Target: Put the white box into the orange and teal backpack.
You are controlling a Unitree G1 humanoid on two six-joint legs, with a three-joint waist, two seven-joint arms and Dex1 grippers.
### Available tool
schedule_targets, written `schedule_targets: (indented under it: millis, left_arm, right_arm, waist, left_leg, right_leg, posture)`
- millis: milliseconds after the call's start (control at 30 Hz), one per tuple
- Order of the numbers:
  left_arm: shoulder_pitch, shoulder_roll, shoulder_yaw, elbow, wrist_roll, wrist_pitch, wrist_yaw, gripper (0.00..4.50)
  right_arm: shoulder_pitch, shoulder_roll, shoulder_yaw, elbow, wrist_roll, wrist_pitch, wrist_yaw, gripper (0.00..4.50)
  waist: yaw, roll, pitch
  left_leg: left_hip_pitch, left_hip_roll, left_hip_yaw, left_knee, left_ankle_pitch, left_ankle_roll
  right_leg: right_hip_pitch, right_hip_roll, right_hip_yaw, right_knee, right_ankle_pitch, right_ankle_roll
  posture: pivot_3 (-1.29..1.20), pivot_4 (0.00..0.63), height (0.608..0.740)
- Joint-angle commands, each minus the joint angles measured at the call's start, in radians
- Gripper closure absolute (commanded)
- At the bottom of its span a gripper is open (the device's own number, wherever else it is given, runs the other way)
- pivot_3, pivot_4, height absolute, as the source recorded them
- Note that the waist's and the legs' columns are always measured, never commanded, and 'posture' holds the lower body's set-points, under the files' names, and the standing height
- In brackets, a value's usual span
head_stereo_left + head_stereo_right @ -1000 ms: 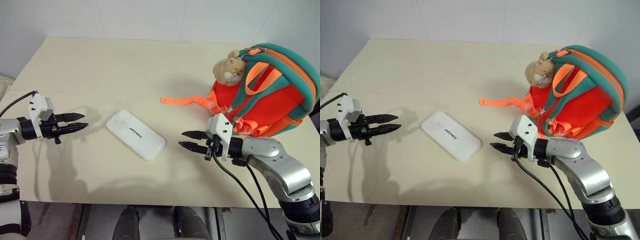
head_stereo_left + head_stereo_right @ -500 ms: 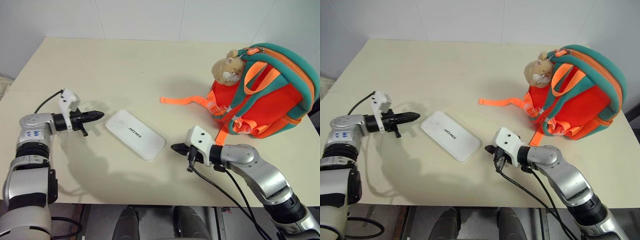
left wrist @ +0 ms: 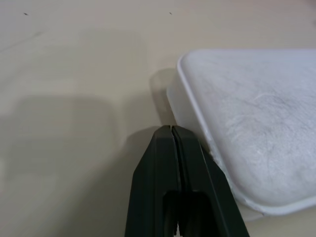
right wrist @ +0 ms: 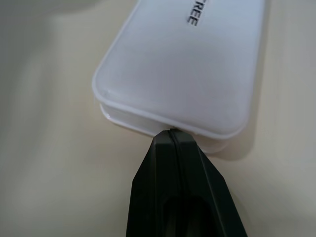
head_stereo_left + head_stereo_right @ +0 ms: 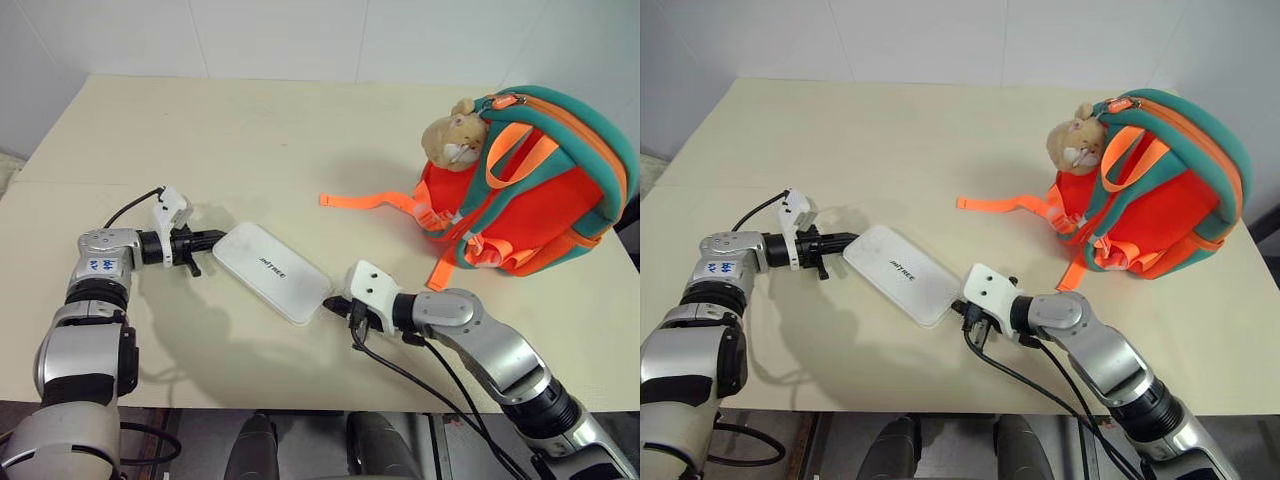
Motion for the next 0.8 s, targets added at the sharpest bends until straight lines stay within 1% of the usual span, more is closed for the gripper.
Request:
schedule_targets:
  millis: [33, 167, 267, 367, 533, 800]
  left_arm:
    - [0.014, 0.003, -0.013, -0.046, 0.001, 0.013, -0.099, 4.46]
    - [0.063, 0.019, -0.041, -0.127, 0.0, 0.045, -0.196, 4.46]
    - [0.127, 0.038, -0.057, -0.24, -0.017, 0.096, -0.26, 4.46]
    - [0.189, 0.053, -0.056, -0.392, -0.052, 0.199, -0.293, 4.46]
    - [0.283, 0.078, -0.079, -0.592, -0.06, 0.29, -0.307, 4.46]
    - [0.375, 0.08, -0.102, -0.839, -0.096, 0.442, -0.289, 4.46]
  right_arm:
    - [-0.044, 0.025, -0.002, -0.03, 0.015, -0.016, 0.025, 4.5]
    - [-0.059, 0.019, -0.007, -0.023, 0.007, -0.015, 0.047, 4.5]
    - [-0.062, -0.005, -0.013, -0.029, -0.001, -0.014, 0.066, 4.5]
    - [-0.067, -0.033, -0.026, -0.029, -0.006, -0.017, 0.082, 4.5]
    - [-0.08, -0.064, -0.049, -0.012, -0.017, -0.026, 0.099, 4.5]
    - [-0.085, -0.102, -0.065, 0.043, -0.057, -0.07, 0.13, 4.5]
  waist:
    - [0.0, 0.0, 0.0]
    - [0.0, 0.0, 0.0]
    - [0.0, 0.0, 0.0]
    - [0.001, 0.0, 0.0]
    - [0.003, 0.0, 0.0]
    - [0.003, 0.0, 0.0]
  left_leg:
    - [0.0, 0.0, 0.0, 0.0, 0.0, 0.0]
    - [0.0, 0.0, 0.0, 0.0, 0.0, 0.0]
    - [0.0, 0.0, 0.0, 0.0, 0.0, 0.0]
    - [0.0, 0.0, 0.0, 0.0, 0.0, 0.0]
    - [0.001, 0.0, 0.0, 0.0, 0.0, 0.0]
    - [0.001, 0.0, 0.0, 0.0, 0.0, 0.0]
  right_leg:
    - [0.0, 0.0, 0.0, 0.0, 0.0, 0.0]
    - [0.0, 0.0, 0.0, 0.0, 0.0, 0.0]
    - [0.0, 0.0, 0.0, 0.0, 0.0, 0.0]
    - [0.0, 0.0, 0.0, 0.0, 0.0, 0.0]
    - [0.001, 0.0, 0.0, 0.0, 0.0, 0.0]
    - [0.001, 0.0, 0.0, 0.0, 0.0, 0.0]
  posture:
    - [0.0, 0.15, 0.74]
    - [0.0, 0.15, 0.74]
    - [0.0, 0.15, 0.74]
    - [0.0, 0.15, 0.74]
    - [0.0, 0.15, 0.74]
    - [0.0, 0.15, 0.74]
